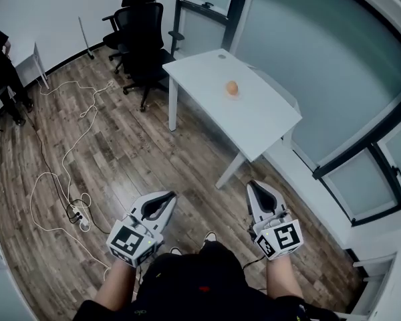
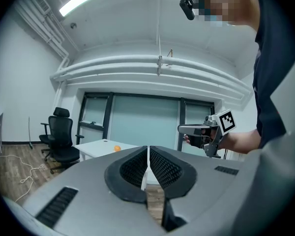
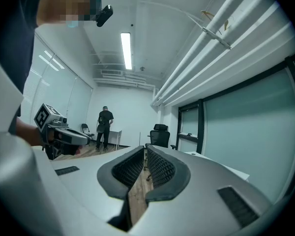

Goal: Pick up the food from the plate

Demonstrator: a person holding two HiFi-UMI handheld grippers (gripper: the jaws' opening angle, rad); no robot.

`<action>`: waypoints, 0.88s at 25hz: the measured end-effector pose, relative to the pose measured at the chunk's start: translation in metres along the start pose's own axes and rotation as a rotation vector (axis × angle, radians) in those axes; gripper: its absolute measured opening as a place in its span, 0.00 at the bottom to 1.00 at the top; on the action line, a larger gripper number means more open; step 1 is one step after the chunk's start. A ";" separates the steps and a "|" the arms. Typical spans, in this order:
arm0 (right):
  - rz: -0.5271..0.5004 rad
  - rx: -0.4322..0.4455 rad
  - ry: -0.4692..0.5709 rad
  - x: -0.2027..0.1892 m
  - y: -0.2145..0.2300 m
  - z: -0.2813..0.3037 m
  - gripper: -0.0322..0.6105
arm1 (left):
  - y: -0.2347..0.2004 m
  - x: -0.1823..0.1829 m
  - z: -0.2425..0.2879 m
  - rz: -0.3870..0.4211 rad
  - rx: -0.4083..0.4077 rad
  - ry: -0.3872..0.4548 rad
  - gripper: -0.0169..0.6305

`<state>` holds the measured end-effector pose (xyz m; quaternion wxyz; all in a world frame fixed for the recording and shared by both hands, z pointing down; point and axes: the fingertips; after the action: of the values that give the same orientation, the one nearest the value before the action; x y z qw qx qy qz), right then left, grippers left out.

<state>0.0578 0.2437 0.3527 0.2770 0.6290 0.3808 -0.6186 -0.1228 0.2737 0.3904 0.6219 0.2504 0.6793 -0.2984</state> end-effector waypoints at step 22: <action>0.033 -0.008 0.006 -0.041 0.168 0.142 0.11 | -0.095 0.004 0.188 -0.001 0.005 -0.031 0.08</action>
<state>0.1181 0.0283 0.3607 0.2885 0.6359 0.3736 -0.6106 -0.0605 0.0726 0.3866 0.6315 0.2468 0.6691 -0.3043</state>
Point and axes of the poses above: the fingertips, and each gripper's own axes: z forward along the fingers, y to its right, x out of its top, and after that the axes turned 7 degrees about y, right-handed
